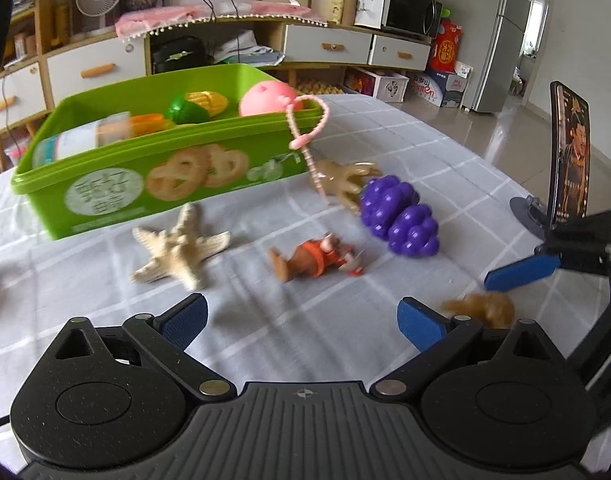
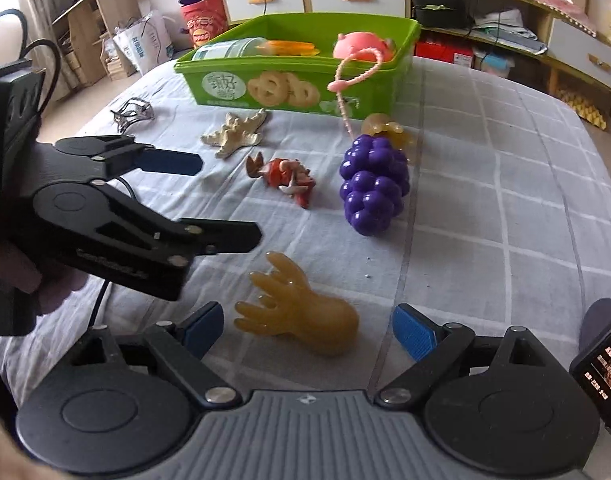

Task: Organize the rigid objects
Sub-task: 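Close the left tool on the fox figure while the right tool grasps the rubber hand toy, then carry the fox with the left tool while the right tool carries the hand toy to the bin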

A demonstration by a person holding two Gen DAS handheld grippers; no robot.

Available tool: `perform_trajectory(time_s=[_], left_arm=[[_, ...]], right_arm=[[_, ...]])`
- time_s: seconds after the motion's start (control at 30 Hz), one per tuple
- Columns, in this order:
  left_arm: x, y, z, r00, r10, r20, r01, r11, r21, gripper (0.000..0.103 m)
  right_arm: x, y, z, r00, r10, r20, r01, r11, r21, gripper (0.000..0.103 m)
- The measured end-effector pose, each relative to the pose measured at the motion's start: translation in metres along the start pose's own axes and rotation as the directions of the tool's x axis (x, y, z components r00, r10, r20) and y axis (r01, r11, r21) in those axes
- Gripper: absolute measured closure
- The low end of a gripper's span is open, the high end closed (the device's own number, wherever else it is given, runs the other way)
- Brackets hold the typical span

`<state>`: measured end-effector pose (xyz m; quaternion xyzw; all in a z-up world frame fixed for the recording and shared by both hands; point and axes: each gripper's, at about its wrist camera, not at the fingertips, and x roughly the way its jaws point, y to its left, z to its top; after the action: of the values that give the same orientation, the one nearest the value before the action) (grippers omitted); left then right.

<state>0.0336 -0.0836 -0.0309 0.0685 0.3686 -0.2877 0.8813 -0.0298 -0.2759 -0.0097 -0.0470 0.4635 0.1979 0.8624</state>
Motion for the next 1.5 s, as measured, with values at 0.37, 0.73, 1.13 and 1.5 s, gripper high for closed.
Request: perform_trajectory(time_s=[0.37,0.73,1.13,1.5], left_arm=[[0.013,-0.011,0.006,0.999,0.028,0.039,-0.024,0.995,-0.097,0.007],[0.021,-0.023,0.014,0.996,0.079,0.044,-0.077,0.996,-0.045,0.036],[0.009,-0.013,0.008,0.994,0.109,0.032,-0.108,0.994,-0.025,0.043],[-0.014,0.011,-0.007,0.991,0.128,0.033,-0.127,0.991,-0.038,0.043]], right_arm=[[0.005,0.002,0.006,0.999,-0.041,-0.023,0.041,0.999,0.011,0.026],[0.003,0.001,0.004,0.998,-0.057,-0.005,0.057,0.998,0.006,0.034],[0.007,0.006,0.009,0.997,-0.077,0.032,0.078,0.997,-0.021,0.056],[0.015,0.015,0.017,0.995,-0.084,0.054,0.086,0.996,-0.033,0.056]])
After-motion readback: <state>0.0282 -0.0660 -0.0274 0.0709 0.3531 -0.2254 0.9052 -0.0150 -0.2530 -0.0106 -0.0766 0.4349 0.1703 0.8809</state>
